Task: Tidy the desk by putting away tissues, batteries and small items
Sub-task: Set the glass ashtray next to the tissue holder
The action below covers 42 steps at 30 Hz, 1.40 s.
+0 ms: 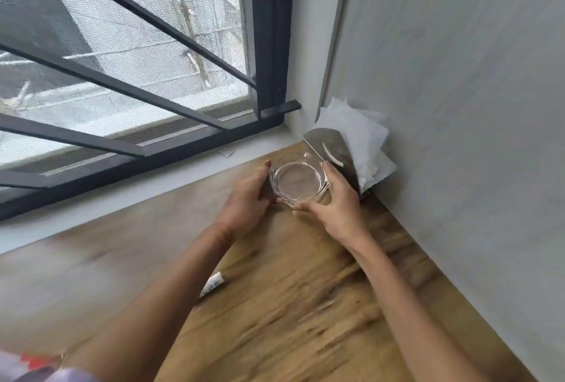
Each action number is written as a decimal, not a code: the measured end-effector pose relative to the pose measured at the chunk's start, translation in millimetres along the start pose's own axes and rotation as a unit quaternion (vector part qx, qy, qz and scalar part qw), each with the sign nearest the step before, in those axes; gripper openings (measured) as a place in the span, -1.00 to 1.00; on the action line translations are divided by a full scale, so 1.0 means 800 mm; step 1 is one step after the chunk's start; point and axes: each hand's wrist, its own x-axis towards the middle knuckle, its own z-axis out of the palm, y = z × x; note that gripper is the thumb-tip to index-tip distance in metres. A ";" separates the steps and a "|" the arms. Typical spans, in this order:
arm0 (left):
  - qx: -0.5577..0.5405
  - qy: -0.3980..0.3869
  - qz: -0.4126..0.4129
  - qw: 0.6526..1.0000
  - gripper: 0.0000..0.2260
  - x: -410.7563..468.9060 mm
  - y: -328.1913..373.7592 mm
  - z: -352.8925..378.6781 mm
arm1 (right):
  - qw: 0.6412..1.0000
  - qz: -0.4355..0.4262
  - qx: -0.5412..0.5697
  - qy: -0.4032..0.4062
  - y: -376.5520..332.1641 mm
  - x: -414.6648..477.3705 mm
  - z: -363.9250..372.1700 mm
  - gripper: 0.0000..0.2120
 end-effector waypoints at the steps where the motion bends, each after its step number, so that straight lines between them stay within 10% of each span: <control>1: 0.004 -0.004 0.000 1.000 -0.42 0.000 0.000 0.000 | 1.000 -0.001 0.004 0.003 -0.001 -0.001 0.000 -0.10; 29: 0.003 0.043 -0.016 0.999 -0.37 -0.189 0.062 -0.060 | 0.988 -0.043 -0.110 0.098 -0.070 -0.081 -0.011 -0.38; 42: 0.011 0.108 -0.009 0.994 -0.42 -0.402 0.029 -0.086 | 0.990 -0.120 -0.071 0.011 -0.186 -0.286 0.045 -0.54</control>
